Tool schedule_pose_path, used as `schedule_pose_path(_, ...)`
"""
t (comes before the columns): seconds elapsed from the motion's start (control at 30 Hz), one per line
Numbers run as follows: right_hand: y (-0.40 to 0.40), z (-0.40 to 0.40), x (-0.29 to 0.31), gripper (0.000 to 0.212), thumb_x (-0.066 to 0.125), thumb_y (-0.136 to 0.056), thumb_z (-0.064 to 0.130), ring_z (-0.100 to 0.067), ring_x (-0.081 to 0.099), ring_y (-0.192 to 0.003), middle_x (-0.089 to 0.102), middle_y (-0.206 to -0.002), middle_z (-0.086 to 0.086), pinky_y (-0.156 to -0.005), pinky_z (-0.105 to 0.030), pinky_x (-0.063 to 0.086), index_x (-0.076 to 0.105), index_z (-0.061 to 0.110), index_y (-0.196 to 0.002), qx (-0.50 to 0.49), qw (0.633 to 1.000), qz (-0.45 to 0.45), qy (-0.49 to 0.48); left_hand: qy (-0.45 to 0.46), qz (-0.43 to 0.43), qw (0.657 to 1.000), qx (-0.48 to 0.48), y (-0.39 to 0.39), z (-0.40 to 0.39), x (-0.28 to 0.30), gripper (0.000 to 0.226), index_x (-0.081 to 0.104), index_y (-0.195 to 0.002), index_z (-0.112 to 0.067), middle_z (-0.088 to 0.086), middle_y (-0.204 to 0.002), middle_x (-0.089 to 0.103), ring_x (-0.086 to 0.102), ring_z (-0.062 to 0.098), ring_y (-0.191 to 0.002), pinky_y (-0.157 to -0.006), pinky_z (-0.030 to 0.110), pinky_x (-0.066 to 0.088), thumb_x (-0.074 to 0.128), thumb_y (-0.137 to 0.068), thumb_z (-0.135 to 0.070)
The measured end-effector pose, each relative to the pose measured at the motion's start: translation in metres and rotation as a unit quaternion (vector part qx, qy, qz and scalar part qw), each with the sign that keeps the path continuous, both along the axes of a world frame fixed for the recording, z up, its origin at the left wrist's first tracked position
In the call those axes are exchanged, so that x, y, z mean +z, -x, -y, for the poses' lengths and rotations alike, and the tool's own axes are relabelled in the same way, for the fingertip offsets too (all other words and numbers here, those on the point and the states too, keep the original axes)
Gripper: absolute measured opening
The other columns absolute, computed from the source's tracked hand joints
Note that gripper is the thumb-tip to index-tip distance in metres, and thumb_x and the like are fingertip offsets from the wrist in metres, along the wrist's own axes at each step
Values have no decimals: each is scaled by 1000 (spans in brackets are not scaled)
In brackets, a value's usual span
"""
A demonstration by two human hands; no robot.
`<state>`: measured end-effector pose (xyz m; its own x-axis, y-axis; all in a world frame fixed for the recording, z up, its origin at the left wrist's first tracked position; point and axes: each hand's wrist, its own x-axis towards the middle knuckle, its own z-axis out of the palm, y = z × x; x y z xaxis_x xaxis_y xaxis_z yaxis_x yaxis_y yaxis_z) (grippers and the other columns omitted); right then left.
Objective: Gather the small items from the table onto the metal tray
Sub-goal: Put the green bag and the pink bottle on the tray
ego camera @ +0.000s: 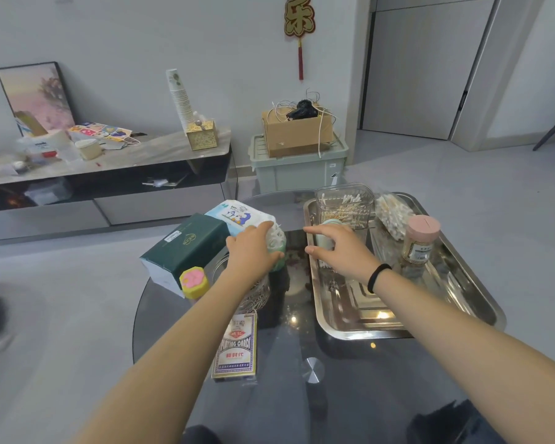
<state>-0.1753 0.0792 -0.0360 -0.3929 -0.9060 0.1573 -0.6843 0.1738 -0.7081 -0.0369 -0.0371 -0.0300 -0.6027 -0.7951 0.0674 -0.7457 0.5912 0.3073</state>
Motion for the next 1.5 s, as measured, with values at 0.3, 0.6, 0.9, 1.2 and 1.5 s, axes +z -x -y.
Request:
schedule_pose_path(0.3, -7, -5, 10, 68, 67, -83, 25, -6, 40, -131, 45, -139, 12, -107, -25, 35, 33, 25, -141, 126, 986, 106, -20, -171, -192, 958, -130, -22, -17, 51, 66, 49, -134, -30, -2, -122, 61, 60, 15, -108, -85, 21, 49, 77, -75, -22)
schedule_pose_path(0.6, -35, -6, 11, 63, 77, -72, 16, -15, 55, -119, 57, -129, -1, -103, -41, 45, 47, 17, -128, 129, 972, 194, 14, -161, -121, 975, -97, -72, -21, 67, 78, 38, -143, -28, 4, -138, 52, 57, 18, -116, -103, 36, 45, 78, -75, -24)
schedule_pose_path(0.9, -77, -17, 5, 59, 81, -68, 25, -13, 57, -105, 59, -110, 7, -92, -29, 49, 48, 24, -117, 116, 986, 116, -6, -73, -1, 997, -8, -135, -36, 42, 21, 63, -91, -18, 1, -96, 67, 63, 20, -87, -73, 28, 49, 74, -74, -15)
schedule_pose_path(1.2, -101, -24, 1, 66, 84, -63, 29, -18, 58, -105, 60, -114, -1, -95, -36, 48, 48, 18, -117, 124, 988, 65, -67, -144, 203, 968, -32, -179, -45, 15, 75, 39, -141, -32, 3, -144, 42, 44, 25, -130, -102, 36, 37, 75, -76, -37)
schedule_pose_path(1.5, -108, -34, 6, 64, 82, -65, 28, -18, 55, -106, 56, -113, 1, -96, -32, 46, 45, 19, -117, 139, 986, 60, -66, -84, 36, 995, -29, -184, -43, 31, 58, 51, -126, -36, 7, -118, 49, 56, 25, -101, -81, 29, 45, 70, -72, -31)
